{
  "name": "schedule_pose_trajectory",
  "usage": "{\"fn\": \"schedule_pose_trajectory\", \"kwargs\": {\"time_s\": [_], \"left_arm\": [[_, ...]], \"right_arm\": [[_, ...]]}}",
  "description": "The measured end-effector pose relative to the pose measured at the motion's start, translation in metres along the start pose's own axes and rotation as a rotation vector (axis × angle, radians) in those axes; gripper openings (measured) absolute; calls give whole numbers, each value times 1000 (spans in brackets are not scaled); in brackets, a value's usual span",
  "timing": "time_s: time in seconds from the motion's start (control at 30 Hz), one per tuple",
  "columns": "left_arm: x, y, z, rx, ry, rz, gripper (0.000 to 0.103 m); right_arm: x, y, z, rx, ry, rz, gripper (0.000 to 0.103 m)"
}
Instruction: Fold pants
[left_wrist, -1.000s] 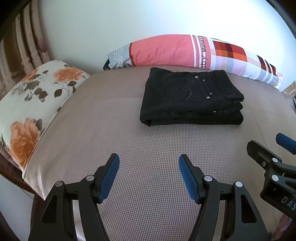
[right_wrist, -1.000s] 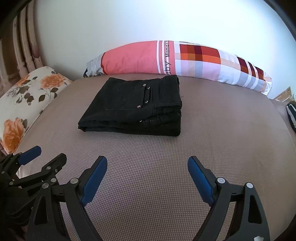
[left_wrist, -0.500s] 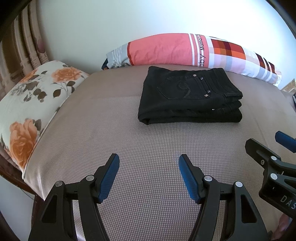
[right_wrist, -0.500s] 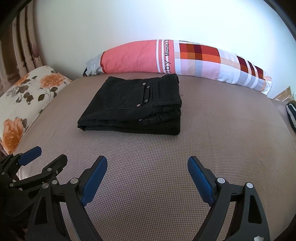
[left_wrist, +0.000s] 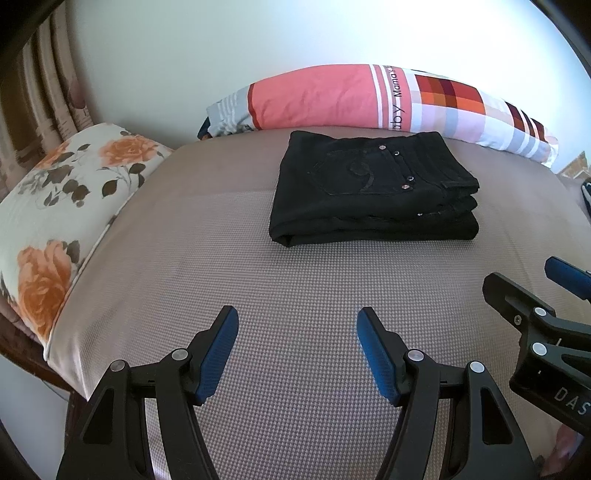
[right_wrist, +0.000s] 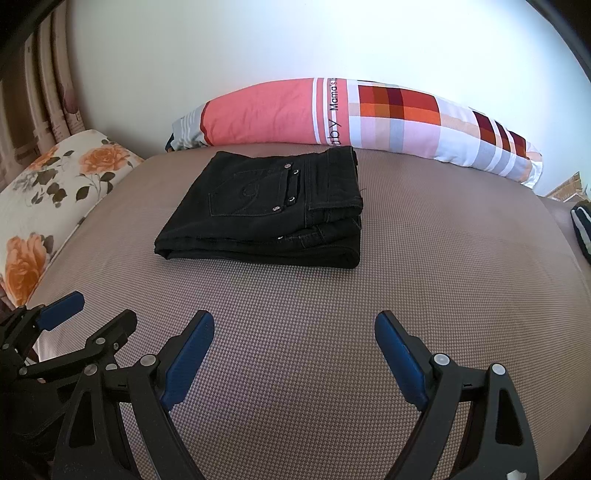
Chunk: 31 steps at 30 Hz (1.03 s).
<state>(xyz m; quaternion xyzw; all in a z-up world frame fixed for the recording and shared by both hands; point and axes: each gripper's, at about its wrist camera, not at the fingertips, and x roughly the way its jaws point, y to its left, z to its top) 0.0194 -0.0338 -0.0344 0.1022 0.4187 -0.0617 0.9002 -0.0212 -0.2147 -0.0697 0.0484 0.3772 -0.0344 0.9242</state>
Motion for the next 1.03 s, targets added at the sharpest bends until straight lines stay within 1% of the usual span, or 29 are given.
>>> {"fn": "schedule_pose_trajectory", "kwargs": {"time_s": [0.73, 1.03], "left_arm": [[1, -1, 0, 2, 4, -3, 67], [2, 1, -1, 2, 6, -15, 67]], "right_arm": [[3, -2, 0, -2, 6, -5, 87], [4, -4, -1, 6, 12, -3, 87]]}}
